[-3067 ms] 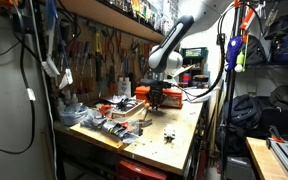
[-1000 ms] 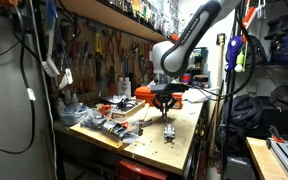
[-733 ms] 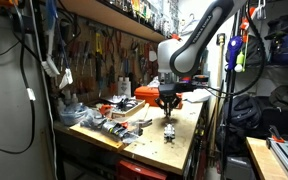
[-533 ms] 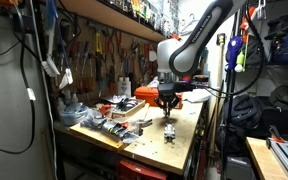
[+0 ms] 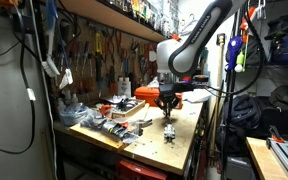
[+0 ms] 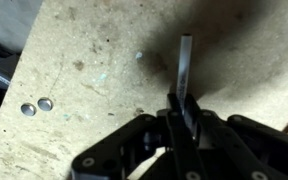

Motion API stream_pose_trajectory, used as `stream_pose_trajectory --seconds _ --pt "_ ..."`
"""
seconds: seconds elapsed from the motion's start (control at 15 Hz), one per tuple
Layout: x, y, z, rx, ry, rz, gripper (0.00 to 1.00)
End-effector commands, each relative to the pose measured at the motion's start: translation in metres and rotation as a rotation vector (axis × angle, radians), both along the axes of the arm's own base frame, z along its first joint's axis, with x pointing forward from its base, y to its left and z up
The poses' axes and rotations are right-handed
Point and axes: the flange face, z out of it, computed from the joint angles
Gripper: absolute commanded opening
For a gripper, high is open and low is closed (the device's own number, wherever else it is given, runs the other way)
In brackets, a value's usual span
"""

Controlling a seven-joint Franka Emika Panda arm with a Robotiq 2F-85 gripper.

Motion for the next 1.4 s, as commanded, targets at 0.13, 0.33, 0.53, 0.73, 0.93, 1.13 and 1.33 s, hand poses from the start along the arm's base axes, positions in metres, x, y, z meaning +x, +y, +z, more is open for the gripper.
stream_pose_trajectory --seconds 0.13,0.33,0.53,0.73,0.93,1.13,1.33 --pt "-0.015 0.006 0.006 0.020 0.070 0.219 0.03" --pt "-0.019 0.011 0.015 0.034 0.111 0.359 0.03" --pt "-0.025 0.016 0.018 0.026 0.190 0.485 0.03" --pt "-0.027 0.018 0.018 0.009 0.240 0.608 0.03" --pt "-0.027 0.023 0.017 0.002 0.244 0.725 0.03" --pt "-0.026 0.031 0.012 0.015 0.254 0.813 0.03" --pt "-0.025 0.038 0.008 0.008 0.232 0.873 0.03"
